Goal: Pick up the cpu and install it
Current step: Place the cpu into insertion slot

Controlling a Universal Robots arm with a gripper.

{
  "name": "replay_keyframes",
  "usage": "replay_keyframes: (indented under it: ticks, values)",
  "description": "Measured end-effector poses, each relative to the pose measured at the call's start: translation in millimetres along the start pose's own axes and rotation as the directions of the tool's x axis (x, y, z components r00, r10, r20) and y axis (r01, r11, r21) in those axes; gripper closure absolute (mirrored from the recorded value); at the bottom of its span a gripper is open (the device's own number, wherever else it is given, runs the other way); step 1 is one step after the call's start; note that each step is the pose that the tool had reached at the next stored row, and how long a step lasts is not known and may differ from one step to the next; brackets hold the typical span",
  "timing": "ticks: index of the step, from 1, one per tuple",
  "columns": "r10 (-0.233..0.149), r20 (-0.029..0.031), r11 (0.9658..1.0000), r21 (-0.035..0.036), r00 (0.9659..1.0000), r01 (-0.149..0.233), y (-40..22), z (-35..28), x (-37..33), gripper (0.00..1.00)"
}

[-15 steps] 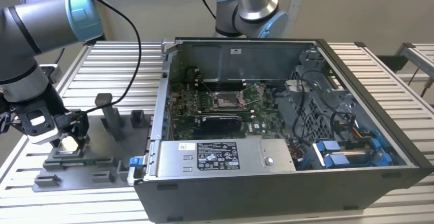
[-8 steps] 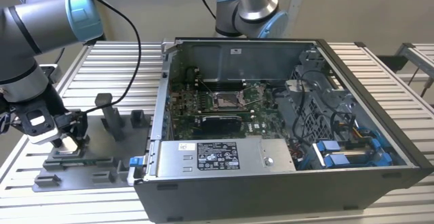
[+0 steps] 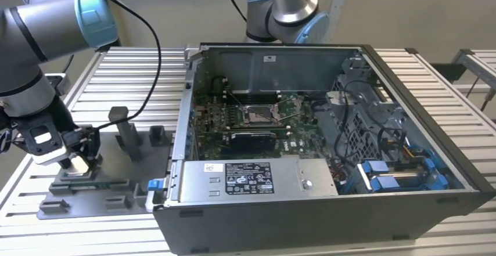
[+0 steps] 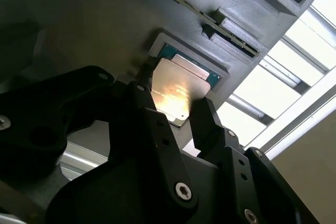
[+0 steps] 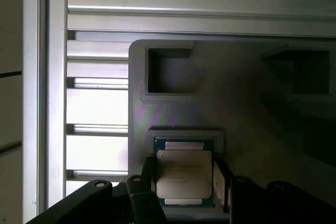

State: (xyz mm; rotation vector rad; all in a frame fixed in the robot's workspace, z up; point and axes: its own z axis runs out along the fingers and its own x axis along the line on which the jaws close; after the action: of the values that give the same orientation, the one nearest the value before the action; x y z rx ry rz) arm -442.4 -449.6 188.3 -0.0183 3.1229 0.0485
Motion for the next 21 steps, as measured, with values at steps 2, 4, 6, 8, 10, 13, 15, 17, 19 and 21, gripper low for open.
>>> replay_keyframes:
  ticks: [2, 4, 6, 8, 10, 13, 15, 17, 19, 21]
  values:
    - [0.000, 0.0000, 1.0000, 0.0000, 1.0000, 0.000, -0.1, 0.0, 0.0, 1.00]
    - [0.000, 0.0000, 1.0000, 0.0000, 1.0000, 0.000, -0.3, 0.0, 0.0, 1.00]
    - [0.000, 0.0000, 1.0000, 0.0000, 1.0000, 0.000, -0.3, 0.0, 0.0, 1.00]
    - [0.000, 0.0001, 1.0000, 0.0000, 1.0000, 0.000, -0.4, 0.0, 0.0, 1.00]
    - [0.000, 0.0000, 1.0000, 0.0000, 1.0000, 0.000, -0.4, 0.0, 0.0, 1.00]
    - [0.000, 0.0001, 1.0000, 0.0000, 1.0000, 0.000, -0.5, -0.1, 0.0, 1.00]
    - [0.000, 0.0004, 1.0000, -0.0001, 1.0000, 0.000, -0.5, -1.4, 0.0, 1.00]
    - [0.000, -0.0001, 1.0000, 0.0001, 1.0000, 0.000, -0.3, -4.7, -0.1, 1.00]
    - [0.000, 0.0000, 1.0000, 0.0000, 1.0000, 0.000, -0.3, -7.8, -0.1, 1.00]
    - [0.000, 0.0000, 1.0000, 0.0000, 1.0000, 0.000, -0.1, -11.0, -0.2, 1.00]
